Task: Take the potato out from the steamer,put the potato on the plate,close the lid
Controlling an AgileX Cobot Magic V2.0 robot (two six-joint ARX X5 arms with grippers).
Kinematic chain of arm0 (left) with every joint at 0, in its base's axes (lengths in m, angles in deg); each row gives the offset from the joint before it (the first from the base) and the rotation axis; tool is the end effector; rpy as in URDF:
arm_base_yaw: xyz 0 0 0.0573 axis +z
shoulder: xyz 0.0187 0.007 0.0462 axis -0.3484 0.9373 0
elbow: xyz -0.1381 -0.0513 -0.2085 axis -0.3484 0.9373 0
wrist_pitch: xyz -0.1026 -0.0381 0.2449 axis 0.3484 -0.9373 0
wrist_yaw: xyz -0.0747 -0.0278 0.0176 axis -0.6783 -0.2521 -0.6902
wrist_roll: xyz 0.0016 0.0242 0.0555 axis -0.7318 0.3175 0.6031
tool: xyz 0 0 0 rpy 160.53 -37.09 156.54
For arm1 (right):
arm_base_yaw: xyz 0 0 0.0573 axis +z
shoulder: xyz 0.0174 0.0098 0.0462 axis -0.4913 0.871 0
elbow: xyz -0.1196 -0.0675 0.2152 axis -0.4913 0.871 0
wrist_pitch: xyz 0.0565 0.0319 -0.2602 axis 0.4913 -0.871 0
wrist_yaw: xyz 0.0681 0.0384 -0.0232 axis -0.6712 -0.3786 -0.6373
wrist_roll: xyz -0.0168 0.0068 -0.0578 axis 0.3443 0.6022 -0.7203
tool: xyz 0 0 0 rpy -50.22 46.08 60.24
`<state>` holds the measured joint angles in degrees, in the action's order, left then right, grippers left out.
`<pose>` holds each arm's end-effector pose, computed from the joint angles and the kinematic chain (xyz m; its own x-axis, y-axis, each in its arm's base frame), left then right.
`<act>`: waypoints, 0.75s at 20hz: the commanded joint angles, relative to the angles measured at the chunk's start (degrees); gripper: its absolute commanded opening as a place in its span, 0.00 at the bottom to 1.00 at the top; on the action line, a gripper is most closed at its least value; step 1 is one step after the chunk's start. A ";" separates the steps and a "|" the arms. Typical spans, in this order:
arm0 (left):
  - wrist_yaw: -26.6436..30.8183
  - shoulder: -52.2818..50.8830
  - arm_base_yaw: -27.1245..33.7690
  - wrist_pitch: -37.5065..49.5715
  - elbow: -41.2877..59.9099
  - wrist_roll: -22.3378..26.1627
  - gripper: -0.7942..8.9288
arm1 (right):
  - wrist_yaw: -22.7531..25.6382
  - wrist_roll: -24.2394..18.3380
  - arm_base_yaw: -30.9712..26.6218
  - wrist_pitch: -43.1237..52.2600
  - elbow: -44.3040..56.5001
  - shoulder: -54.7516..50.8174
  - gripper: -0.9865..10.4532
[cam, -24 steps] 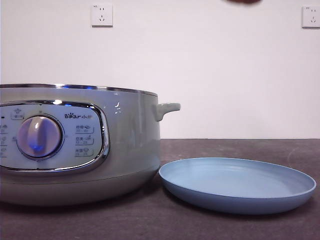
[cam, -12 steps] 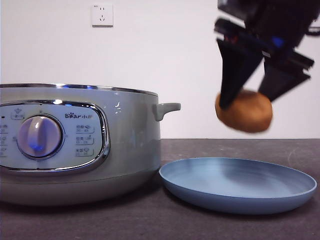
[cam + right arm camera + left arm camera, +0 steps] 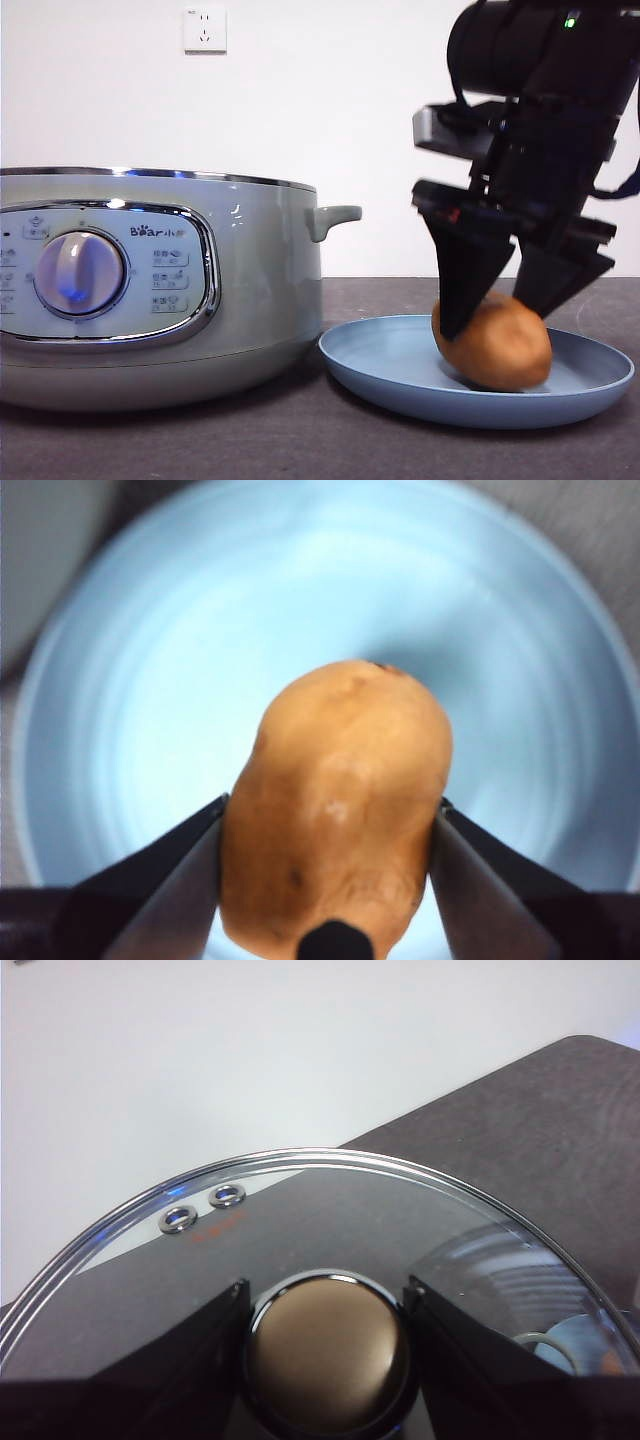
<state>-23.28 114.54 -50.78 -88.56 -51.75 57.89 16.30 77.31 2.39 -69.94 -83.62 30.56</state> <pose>0.1428 -0.0753 0.5009 0.8988 -0.3205 -0.2991 0.3856 0.9025 0.1917 0.2529 0.1605 0.1549 0.2856 0.2698 -0.9196 -0.4977 0.8618 0.0983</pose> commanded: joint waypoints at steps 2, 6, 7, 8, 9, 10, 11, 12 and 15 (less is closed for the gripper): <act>-0.33 -0.68 0.00 2.73 -0.59 -0.61 0.07 | -0.07 -0.22 0.00 0.33 0.61 1.33 0.09; -0.33 -0.68 0.00 2.27 -0.59 -0.66 0.07 | 0.02 -0.17 0.00 0.07 0.61 1.33 0.33; -0.33 -0.68 0.00 2.27 -0.59 -0.66 0.07 | 0.02 -0.22 0.00 0.07 0.61 1.33 0.45; -0.33 -0.68 0.00 2.27 -0.59 -0.68 0.07 | 0.02 -0.22 0.00 0.07 0.61 1.33 0.50; -0.33 -0.68 0.00 2.27 -0.59 -0.74 0.07 | 0.04 -0.22 0.00 0.07 0.61 1.33 0.50; -0.33 -0.68 0.00 2.27 -0.59 -0.81 0.07 | 0.11 -0.22 0.00 0.07 0.57 1.31 0.50; -0.33 -0.68 0.00 2.29 -0.59 -0.81 0.07 | 0.13 -0.22 0.00 0.07 0.57 1.20 0.50; -0.33 -0.66 0.00 2.29 -0.59 -0.81 0.07 | 0.17 -0.22 0.00 0.07 0.46 0.83 0.50; -0.39 0.31 0.00 2.47 -0.59 -0.81 0.07 | 0.17 -0.20 0.00 -0.61 -0.52 -1.77 0.50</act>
<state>-23.68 115.06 -50.78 -88.60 -51.75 57.41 16.39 77.16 2.39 -71.03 -83.84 29.32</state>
